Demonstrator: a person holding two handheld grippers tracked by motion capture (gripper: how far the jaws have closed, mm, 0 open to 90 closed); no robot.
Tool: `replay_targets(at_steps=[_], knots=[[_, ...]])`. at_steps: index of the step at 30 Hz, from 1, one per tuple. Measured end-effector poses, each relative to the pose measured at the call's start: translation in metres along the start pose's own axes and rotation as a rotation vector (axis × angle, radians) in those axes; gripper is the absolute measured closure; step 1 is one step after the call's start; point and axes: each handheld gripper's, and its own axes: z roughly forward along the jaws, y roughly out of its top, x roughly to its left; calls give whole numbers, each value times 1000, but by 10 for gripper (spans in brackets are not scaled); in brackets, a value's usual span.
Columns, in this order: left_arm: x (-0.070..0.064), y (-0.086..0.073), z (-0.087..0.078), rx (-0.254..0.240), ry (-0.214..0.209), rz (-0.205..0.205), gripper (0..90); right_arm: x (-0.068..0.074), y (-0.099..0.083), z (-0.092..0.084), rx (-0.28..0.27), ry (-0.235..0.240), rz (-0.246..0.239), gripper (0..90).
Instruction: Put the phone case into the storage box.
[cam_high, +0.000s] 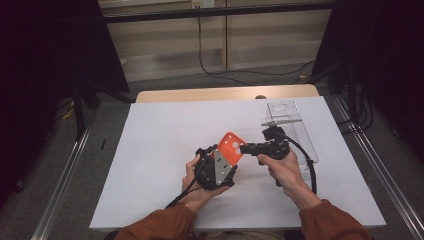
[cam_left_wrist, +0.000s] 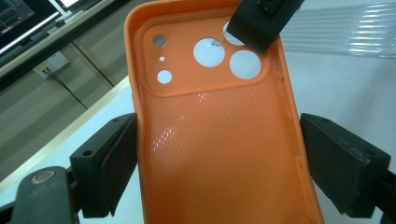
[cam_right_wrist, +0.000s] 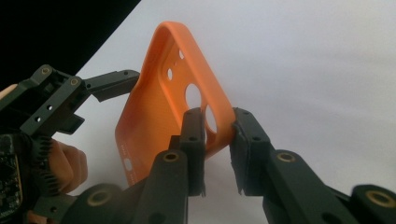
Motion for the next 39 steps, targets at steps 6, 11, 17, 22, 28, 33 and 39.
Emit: replay_targets(at_steps=[6, 11, 17, 22, 28, 33, 39], knots=[[-1, -1, 0, -3, 22, 17, 143, 1, -1, -1, -14, -2, 30, 783], [0, -1, 1, -11, 35, 4, 140, 5, -1, -2, -40, 6, 40, 799], [3, -1, 2, -26, 37, -18, 127, 9, 1, -5, -57, 8, 30, 802], [5, -1, 0, -40, 15, -43, 116, 13, 3, -6, -72, 5, 8, 806], [9, -1, -2, -55, -31, -88, 88, 16, 7, -10, -95, -4, -18, 808], [14, -1, -3, -69, -60, -141, 67, 13, 8, -14, -122, -15, -37, 808], [23, 0, -6, -78, -97, -207, 59, 11, 9, -18, -144, -29, -59, 808]])
